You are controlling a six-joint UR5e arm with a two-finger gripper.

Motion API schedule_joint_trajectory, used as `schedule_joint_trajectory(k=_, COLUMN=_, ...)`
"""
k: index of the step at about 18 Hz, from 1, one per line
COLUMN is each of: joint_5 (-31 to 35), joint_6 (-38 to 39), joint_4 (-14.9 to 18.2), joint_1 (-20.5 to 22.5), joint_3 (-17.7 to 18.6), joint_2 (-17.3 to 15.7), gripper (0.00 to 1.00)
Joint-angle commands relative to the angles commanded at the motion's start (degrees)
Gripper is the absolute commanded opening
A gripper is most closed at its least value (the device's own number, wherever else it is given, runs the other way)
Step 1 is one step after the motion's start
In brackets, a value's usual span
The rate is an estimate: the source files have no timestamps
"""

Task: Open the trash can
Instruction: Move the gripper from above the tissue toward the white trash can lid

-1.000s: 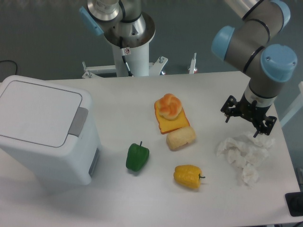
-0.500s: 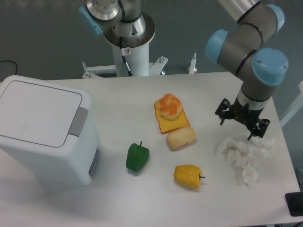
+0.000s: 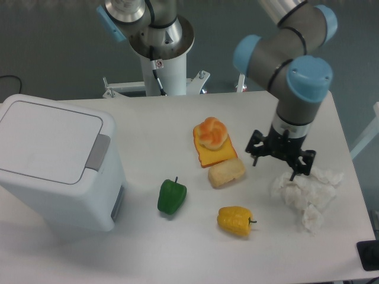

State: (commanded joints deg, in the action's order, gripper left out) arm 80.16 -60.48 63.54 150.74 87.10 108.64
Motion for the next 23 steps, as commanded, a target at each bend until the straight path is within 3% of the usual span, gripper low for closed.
schedule_joint_trajectory(k=8, joint_5=-7.73, joint_6=19.94, joint_4=0.8, joint_1=-7.91, joint_3=-0.53, joint_2=-6.59, gripper=0.99)
schedule_joint_trajectory(k=10, joint_5=-9.4, joint_6=23.64, joint_4=0.62, joint_1=-9.41, joint_3=-0.96, joint_2=-6.95, gripper=0.93)
schedule_joint_trajectory(k=17, joint_5=-16.51, joint_6=30.41, joint_4=0.45, joint_1=-11.61, joint_3=-1.67, joint_2=-8.44, gripper=0.64)
schedule_joint_trajectory(k=21, joint_5=-19.43, joint_6=37.17, joint_4=-0.6, joint_1=-14.41, joint_3=-1.85, joint_2=-8.45, gripper=0.3)
schedule_joint_trajectory(k=23, joint_5=-19.95, joint_6=38.15, joint_4=-1.13, joint_1=-15.91, joint_3=-1.85, joint_2=-8.45, gripper=0.2)
